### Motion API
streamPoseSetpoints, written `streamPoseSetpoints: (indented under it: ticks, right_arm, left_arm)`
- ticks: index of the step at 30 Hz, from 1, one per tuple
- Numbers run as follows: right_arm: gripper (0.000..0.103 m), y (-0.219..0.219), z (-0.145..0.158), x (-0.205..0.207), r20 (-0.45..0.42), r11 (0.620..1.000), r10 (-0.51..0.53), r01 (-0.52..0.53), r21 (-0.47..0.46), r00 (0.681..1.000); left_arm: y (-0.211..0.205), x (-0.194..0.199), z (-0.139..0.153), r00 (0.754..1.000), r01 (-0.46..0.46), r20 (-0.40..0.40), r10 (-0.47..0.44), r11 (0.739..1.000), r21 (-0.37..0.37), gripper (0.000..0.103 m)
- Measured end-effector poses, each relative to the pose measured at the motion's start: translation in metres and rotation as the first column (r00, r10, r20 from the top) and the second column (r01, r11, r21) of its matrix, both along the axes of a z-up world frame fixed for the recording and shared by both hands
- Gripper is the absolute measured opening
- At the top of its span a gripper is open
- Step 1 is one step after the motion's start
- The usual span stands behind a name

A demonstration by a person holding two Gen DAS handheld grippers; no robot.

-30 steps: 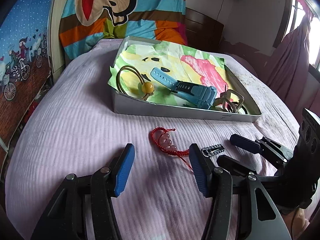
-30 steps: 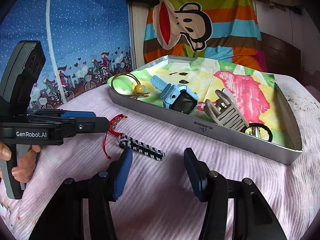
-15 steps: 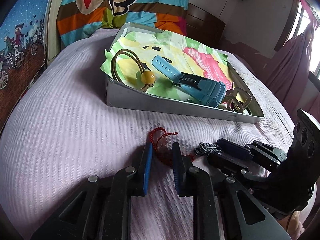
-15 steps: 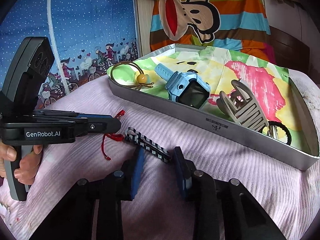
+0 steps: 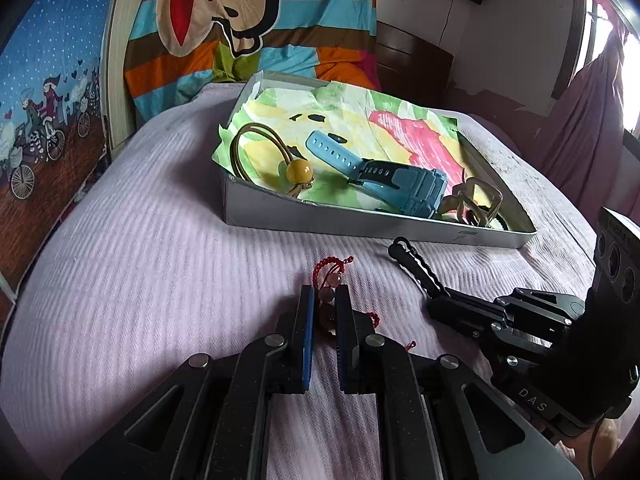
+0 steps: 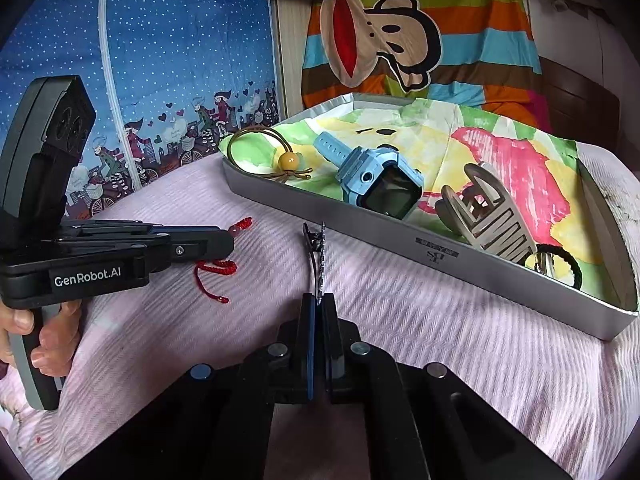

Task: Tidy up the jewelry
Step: 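Grasp the red string bracelet with the left tool while the right tool grasps the striped hair clip, then carry the red bracelet and striped clip into the tray and release both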

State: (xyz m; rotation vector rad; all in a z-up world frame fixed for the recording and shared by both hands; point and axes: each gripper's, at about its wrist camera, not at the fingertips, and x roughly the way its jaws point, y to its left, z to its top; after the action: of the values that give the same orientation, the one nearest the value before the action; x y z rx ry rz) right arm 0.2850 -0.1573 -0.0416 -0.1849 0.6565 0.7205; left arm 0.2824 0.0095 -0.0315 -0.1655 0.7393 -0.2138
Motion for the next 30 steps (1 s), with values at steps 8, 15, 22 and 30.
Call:
streamPoseSetpoints:
  ticks: [8,15,22,30]
  right_arm:
    - [0.003,0.000,0.013,-0.021,0.113,1.000,0.017,-0.019,0.019,0.993]
    - [0.003,-0.018,0.041,-0.030,0.184,0.990,-0.047,0.021,0.137,0.982]
    - [0.003,-0.042,0.072,-0.019,0.195,0.975,-0.162,0.126,0.185,0.967]
    - [0.003,-0.085,0.073,0.015,0.150,0.936,-0.333,0.306,0.176,0.931]
  left_arm:
    - [-0.016,-0.017,0.017,0.996,-0.049,0.084,0.040,0.993,0.107,0.007]
    - [-0.025,-0.023,0.046,0.986,-0.067,0.156,0.053,0.994,0.084,0.007]
    - [-0.040,-0.006,0.078,0.976,-0.073,0.206,0.064,0.997,0.034,0.007]
    - [-0.056,0.047,0.072,0.989,-0.054,0.138,0.053,0.999,0.006,0.007]
